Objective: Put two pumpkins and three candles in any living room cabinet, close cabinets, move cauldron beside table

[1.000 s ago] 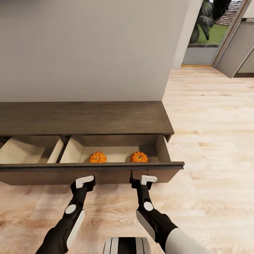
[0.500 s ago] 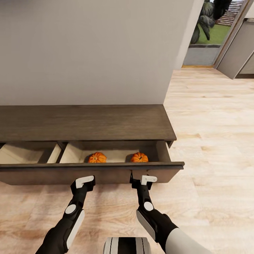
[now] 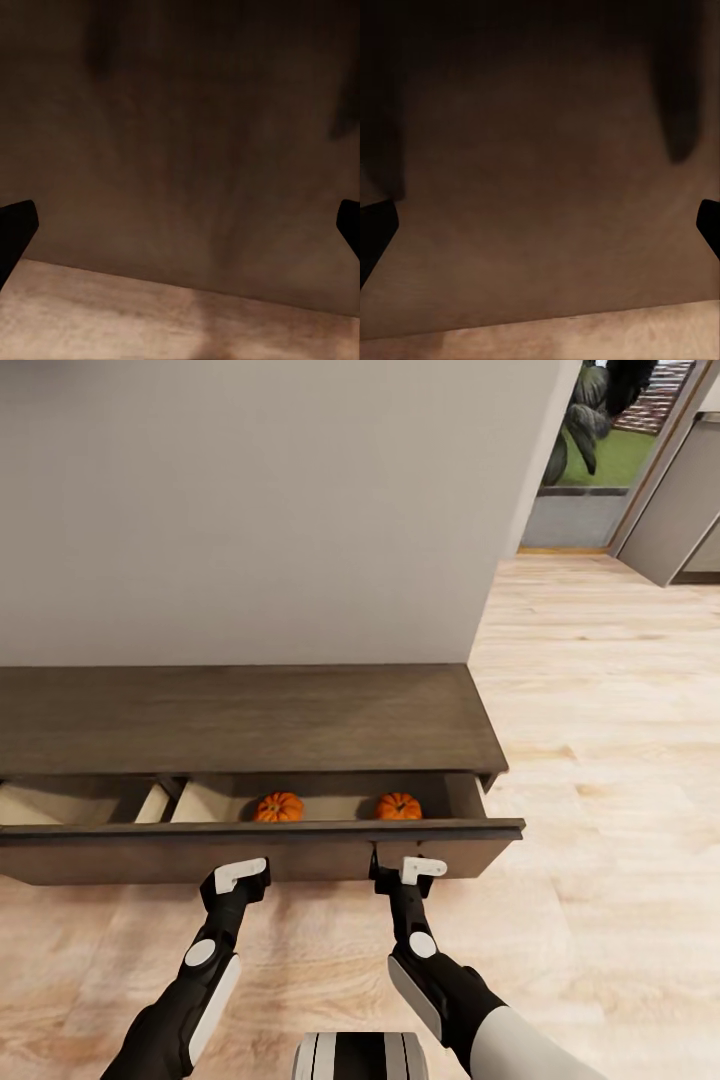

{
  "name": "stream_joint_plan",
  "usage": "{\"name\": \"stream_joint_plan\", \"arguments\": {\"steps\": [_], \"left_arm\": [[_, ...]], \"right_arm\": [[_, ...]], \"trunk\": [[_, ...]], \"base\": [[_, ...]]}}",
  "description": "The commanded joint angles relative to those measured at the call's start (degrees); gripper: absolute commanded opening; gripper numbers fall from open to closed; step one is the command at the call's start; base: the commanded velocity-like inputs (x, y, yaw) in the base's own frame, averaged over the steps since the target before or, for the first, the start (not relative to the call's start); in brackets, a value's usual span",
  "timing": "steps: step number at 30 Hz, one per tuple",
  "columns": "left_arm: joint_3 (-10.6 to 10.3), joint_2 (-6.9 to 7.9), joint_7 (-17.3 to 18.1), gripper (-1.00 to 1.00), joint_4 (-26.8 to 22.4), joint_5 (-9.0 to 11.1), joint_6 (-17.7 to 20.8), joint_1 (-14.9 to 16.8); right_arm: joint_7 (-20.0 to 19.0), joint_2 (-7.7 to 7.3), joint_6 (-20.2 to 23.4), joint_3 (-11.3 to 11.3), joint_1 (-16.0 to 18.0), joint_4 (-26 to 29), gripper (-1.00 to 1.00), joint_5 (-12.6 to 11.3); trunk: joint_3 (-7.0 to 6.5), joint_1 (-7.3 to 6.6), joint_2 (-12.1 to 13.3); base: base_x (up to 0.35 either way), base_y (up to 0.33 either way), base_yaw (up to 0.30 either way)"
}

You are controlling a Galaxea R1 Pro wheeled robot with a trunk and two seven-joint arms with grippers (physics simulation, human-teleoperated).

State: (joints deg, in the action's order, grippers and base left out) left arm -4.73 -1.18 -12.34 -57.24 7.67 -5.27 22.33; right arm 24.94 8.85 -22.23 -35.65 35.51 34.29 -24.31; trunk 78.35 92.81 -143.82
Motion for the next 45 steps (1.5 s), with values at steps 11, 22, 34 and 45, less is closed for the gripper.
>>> {"name": "stream_joint_plan", "arguments": {"steps": [11,22,34,45], "left_arm": [[-0.2,0.04,-0.3,1.0,0.0,0.6,-0.3,0.0],[-0.2,0.04,-0.3,1.0,0.0,0.6,-0.3,0.0],[-0.2,0.04,-0.3,1.0,0.0,0.6,-0.3,0.0],[-0.2,0.04,-0.3,1.0,0.0,0.6,-0.3,0.0]], "right_arm": [[0.3,-0.06,-0.4,-0.5,0.1,0.0,1.0,-0.6],[0.3,0.01,-0.4,-0.5,0.1,0.0,1.0,-0.6],[0.3,-0.06,-0.4,-0.5,0.1,0.0,1.0,-0.6],[0.3,-0.21,-0.4,-0.5,0.1,0.0,1.0,-0.6]], "trunk": [[0.03,0.0,0.0],[0.03,0.0,0.0],[0.03,0.0,0.0],[0.03,0.0,0.0]], "base": [[0.22,0.001,0.0],[0.136,0.0,0.0],[0.094,0.0,0.0],[-0.19,0.0,0.0]]}}
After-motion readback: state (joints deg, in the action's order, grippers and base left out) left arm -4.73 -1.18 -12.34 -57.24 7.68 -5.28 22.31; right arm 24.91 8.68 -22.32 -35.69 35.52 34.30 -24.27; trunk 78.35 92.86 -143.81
